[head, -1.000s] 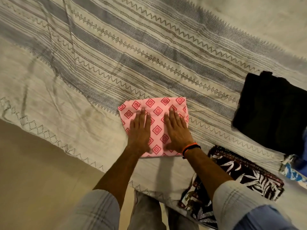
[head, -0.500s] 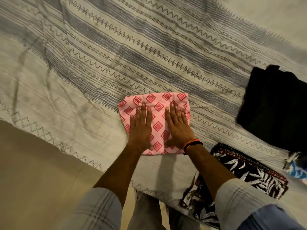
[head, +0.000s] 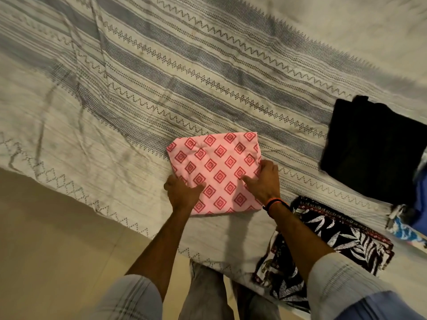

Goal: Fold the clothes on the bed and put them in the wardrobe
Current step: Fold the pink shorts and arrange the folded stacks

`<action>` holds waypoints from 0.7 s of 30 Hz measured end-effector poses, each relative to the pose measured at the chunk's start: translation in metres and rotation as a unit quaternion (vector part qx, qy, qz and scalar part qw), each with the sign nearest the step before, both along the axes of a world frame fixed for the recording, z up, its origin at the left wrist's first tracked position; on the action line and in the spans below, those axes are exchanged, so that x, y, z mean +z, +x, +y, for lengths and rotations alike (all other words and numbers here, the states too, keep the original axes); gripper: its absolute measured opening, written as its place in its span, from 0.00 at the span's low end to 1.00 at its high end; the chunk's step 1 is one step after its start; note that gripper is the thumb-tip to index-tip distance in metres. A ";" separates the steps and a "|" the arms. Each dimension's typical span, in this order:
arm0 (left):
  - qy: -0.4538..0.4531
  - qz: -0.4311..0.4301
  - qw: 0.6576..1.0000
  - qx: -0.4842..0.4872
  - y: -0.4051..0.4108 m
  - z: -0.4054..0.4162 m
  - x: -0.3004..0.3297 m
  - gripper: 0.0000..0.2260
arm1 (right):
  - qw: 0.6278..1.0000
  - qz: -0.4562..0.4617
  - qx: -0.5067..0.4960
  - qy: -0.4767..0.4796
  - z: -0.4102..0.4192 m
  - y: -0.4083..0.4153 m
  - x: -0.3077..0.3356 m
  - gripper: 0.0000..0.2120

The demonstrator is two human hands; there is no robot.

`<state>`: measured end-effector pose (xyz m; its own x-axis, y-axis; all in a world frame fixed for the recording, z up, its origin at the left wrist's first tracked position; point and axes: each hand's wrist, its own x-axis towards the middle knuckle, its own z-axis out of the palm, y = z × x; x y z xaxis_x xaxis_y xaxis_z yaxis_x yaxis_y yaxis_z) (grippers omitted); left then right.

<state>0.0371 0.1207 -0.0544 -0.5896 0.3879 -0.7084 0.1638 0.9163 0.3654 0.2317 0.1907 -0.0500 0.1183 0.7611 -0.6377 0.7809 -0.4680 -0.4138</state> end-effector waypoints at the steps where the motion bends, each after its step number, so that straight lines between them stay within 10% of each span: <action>1: -0.004 -0.009 1.000 0.017 0.000 0.001 -0.002 0.43 | 1.000 0.005 -0.019 -0.008 0.001 -0.001 -0.004 0.34; 21: 0.123 -0.206 0.969 0.059 0.016 0.020 0.025 0.18 | 0.989 0.125 -0.080 -0.014 -0.004 -0.005 0.018 0.19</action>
